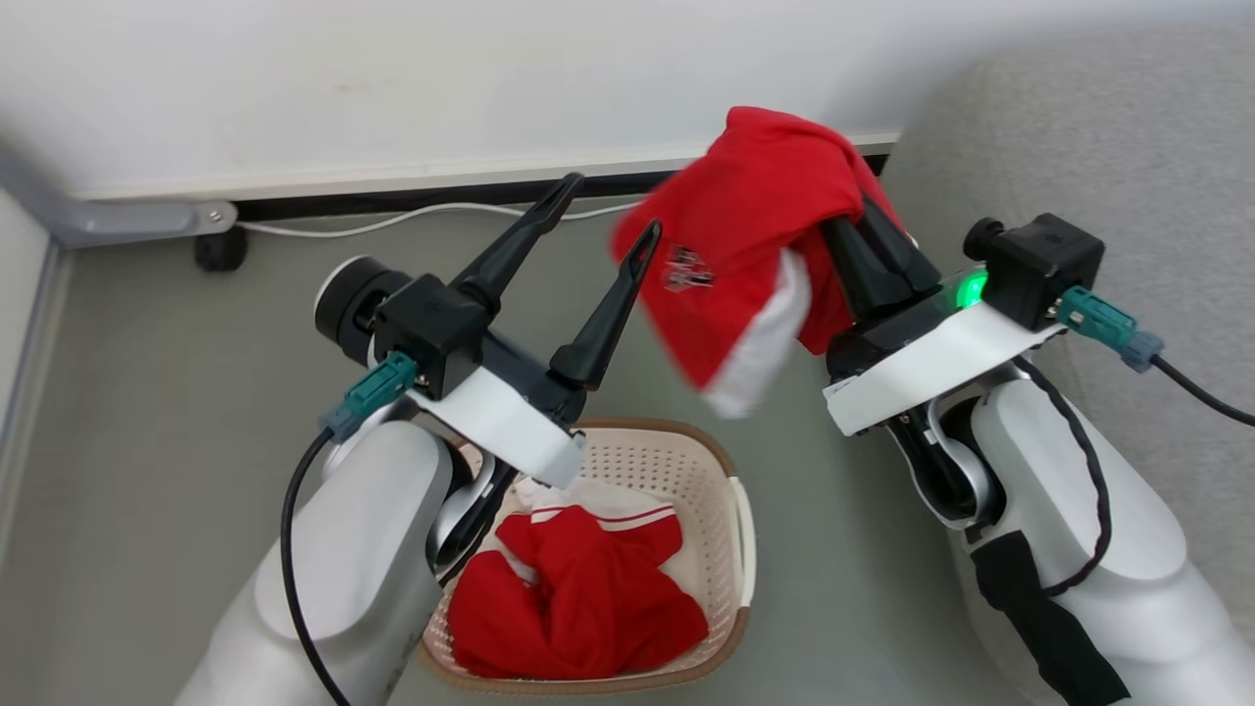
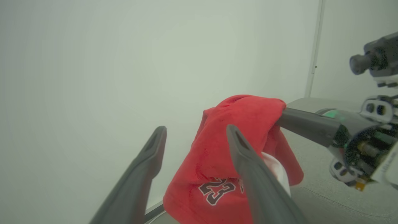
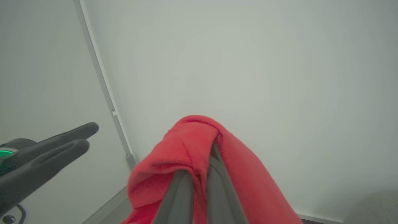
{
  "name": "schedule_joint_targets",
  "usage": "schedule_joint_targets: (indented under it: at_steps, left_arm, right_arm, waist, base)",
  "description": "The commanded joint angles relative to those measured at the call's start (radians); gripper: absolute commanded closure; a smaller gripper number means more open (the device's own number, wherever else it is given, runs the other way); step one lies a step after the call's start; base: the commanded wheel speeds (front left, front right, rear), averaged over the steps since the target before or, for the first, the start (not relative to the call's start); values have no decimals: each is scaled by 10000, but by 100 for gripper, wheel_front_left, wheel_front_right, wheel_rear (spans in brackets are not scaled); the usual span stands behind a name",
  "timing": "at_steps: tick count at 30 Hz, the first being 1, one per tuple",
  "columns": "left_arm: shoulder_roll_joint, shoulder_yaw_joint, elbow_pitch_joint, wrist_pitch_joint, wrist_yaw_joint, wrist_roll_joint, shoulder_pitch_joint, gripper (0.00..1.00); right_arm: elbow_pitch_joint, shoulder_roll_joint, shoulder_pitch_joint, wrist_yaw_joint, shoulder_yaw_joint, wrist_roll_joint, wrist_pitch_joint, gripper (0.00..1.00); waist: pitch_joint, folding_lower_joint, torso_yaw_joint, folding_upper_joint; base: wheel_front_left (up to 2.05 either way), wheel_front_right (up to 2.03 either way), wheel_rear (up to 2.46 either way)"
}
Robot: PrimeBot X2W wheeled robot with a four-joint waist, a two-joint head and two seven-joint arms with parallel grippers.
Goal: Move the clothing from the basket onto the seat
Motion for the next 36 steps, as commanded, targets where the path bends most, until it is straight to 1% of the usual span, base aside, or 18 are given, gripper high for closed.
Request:
schedule_joint_targets:
  at_steps: [1, 7, 8, 18, 19, 21, 23, 29, 33, 36]
  left_arm:
    - [246, 285, -191, -45, -40, -99, 30, 0]
    - [342, 214, -239, -45, -40, -212, 440, 0]
    - [352, 193, -246, -45, -40, -255, 563, 0]
    - [350, 140, -313, -45, -40, -371, 1019, 0]
    - [350, 140, -313, -45, -40, -371, 1019, 0]
    - [344, 152, -301, -45, -40, -384, 1110, 0]
    - [268, 19, -302, -45, -40, -405, 1081, 0]
    - [159, -526, -170, -45, -40, -579, 805, 0]
    - [195, -732, -142, -45, -40, -605, 766, 0]
    - [265, -849, -168, -45, -40, -603, 780, 0]
  right_arm:
    - [-444, 65, 191, 31, -149, -133, -61, 100]
    - [-855, 25, 522, 31, -753, -299, -61, 100]
    - [-937, -6, 666, 31, -938, -315, -61, 100]
    - [-1104, -181, 1270, 31, -1510, -356, -61, 100]
    - [-1104, -181, 1270, 31, -1510, -356, -61, 100]
    - [-1133, -228, 1387, 31, -1590, -361, -61, 100]
    - [-1269, -366, 1572, 31, -1834, -383, -61, 100]
    - [-1934, -713, 2381, 31, -2861, -622, -61, 100]
    - [-2197, -850, 2772, 31, -3368, -763, -61, 100]
    - [-2235, -903, 2775, 31, -3603, -843, -61, 100]
  waist:
    - [-120, 0, -467, 0]
    - [-381, 0, -1630, 0]
    - [-500, 0, -2079, 0]
    - [-1022, 0, -4475, 0]
    - [-1022, 0, -4475, 0]
    - [-1088, 0, -4877, 0]
    - [-1048, 0, -5021, 0]
    - [-870, 0, -5133, 0]
    - [-718, 0, -5142, 0]
    - [-547, 0, -5144, 0]
  base:
    - [0, 0, 0]
    - [0, 0, 0]
    - [0, 0, 0]
    - [0, 0, 0]
    - [0, 0, 0]
    - [0, 0, 0]
    - [0, 0, 0]
    - [0, 0, 0]
    - [0, 0, 0]
    - [0, 0, 0]
